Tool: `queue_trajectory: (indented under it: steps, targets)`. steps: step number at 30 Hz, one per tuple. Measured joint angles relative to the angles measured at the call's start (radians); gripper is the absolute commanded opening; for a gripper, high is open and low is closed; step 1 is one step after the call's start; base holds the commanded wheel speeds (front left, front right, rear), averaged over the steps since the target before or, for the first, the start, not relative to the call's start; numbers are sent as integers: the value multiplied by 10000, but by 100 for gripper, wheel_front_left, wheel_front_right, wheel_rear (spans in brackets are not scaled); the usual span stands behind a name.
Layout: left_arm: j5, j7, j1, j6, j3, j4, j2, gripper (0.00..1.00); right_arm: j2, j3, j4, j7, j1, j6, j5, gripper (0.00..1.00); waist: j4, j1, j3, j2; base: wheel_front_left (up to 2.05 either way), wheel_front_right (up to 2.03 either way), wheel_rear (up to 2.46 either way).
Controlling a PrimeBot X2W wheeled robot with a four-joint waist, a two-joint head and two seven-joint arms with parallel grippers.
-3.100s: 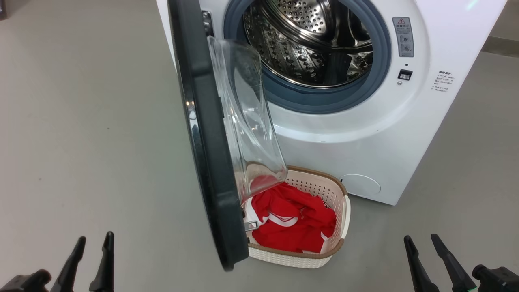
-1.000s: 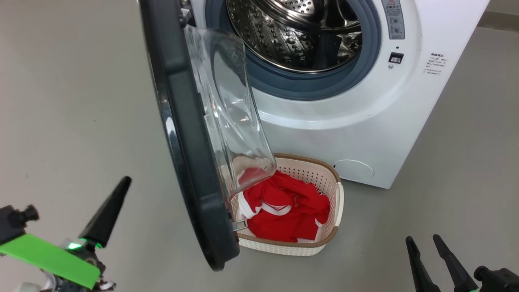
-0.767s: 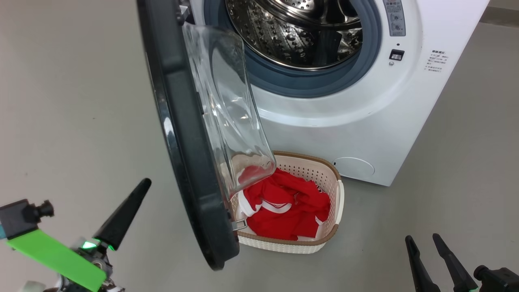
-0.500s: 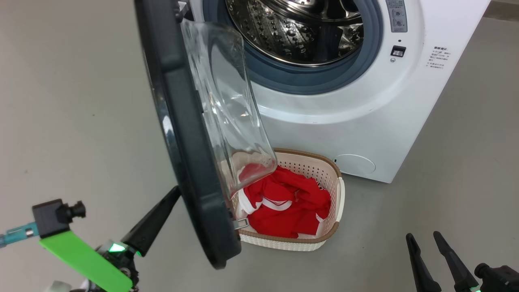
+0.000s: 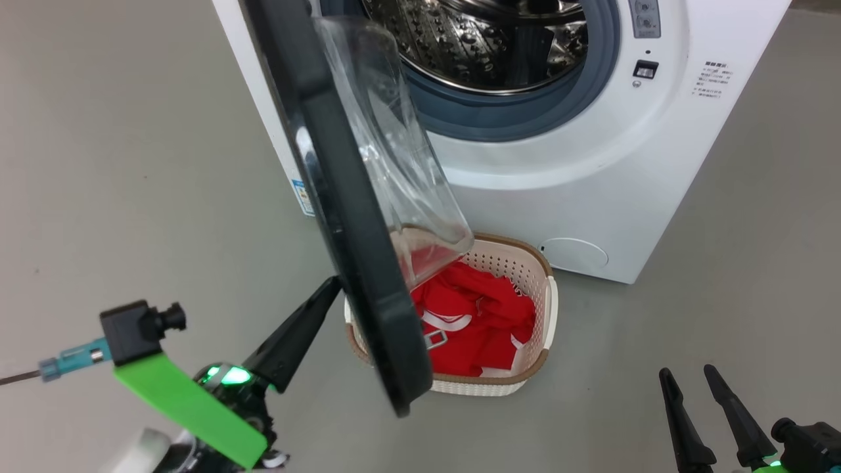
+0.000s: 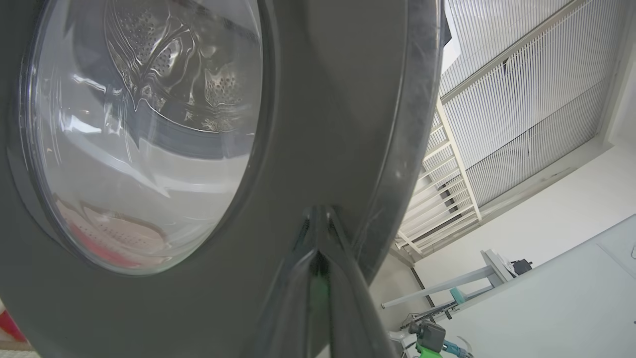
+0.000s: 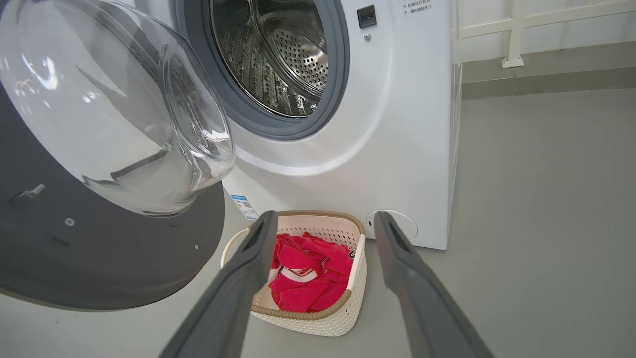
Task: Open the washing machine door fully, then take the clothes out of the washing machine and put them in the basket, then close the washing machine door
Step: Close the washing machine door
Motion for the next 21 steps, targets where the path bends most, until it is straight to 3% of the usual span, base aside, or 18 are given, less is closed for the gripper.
queue_trajectory:
  steps: [21]
  targets:
    - [385, -1569, -2829, 0, -2150, 1601, -573, 0, -36, -67, -94, 2, -752, 0, 0, 100, -919, 0, 844, 0, 0, 0, 0]
